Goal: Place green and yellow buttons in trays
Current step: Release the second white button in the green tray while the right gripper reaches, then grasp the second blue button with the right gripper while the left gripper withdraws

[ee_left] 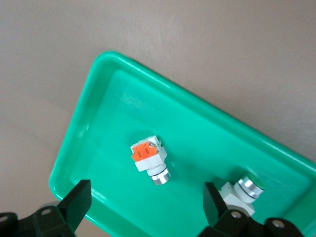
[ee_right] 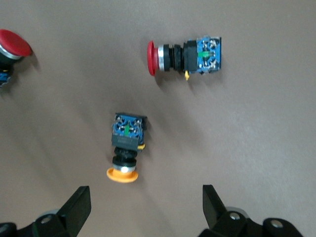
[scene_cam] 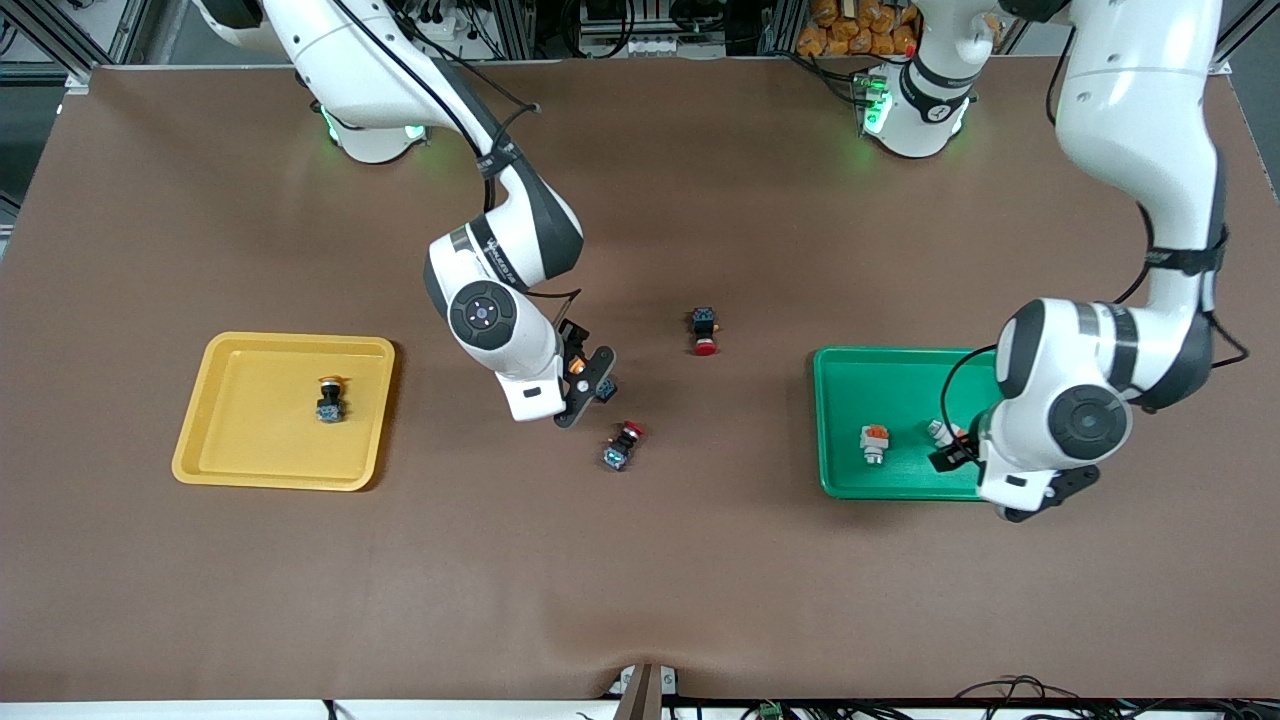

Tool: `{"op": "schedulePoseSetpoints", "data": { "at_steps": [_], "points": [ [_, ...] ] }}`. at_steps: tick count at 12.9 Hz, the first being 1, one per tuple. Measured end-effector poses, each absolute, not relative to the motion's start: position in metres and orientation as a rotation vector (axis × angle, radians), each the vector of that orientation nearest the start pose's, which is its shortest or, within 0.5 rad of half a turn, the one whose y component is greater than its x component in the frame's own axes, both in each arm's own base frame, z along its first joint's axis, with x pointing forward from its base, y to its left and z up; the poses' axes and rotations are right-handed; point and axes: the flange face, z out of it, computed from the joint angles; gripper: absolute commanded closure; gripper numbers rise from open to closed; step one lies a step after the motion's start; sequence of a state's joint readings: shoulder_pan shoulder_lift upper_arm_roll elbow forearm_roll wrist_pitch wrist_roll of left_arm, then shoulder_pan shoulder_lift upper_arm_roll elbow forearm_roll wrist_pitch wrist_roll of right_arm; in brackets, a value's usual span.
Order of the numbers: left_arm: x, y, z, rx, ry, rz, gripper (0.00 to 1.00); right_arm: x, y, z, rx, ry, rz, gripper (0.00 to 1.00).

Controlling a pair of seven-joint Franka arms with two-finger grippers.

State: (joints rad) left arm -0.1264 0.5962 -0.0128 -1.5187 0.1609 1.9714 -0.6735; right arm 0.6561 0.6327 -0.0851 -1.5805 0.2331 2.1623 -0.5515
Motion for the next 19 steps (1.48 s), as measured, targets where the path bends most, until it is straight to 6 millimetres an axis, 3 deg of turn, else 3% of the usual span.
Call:
{"op": "schedulePoseSetpoints", "data": {
  "at_steps": [5,9,13,16,18,19],
  "points": [
    [0.689,-0.083,0.386,-2.973,-0.385,-0.032,0.00,0.563,0.417,0.233,-2.619,-1.485,-0.012,0.00],
    [0.671,-0.088,0.454,-2.999,-0.150,-0.064,0.00,0.551,0.434,0.214,-2.659,-1.396,-0.011,0.00],
    [0.644,-0.091,0.521,-3.037,0.095,-0.081,0.00,0.544,0.441,0.200,-2.650,-1.297,0.009,0.00],
    [0.610,-0.069,0.578,-3.087,0.132,-0.037,0.00,0.542,0.437,0.191,-2.660,-1.288,0.006,0.00],
    [0.577,-0.053,0.621,-3.090,0.114,-0.007,0.00,0.540,0.434,0.184,-2.667,-1.285,0.010,0.01],
    [0.560,-0.049,0.640,-3.087,0.103,0.006,0.00,0.539,0.433,0.182,-2.669,-1.286,0.011,0.61]
  ]
}}
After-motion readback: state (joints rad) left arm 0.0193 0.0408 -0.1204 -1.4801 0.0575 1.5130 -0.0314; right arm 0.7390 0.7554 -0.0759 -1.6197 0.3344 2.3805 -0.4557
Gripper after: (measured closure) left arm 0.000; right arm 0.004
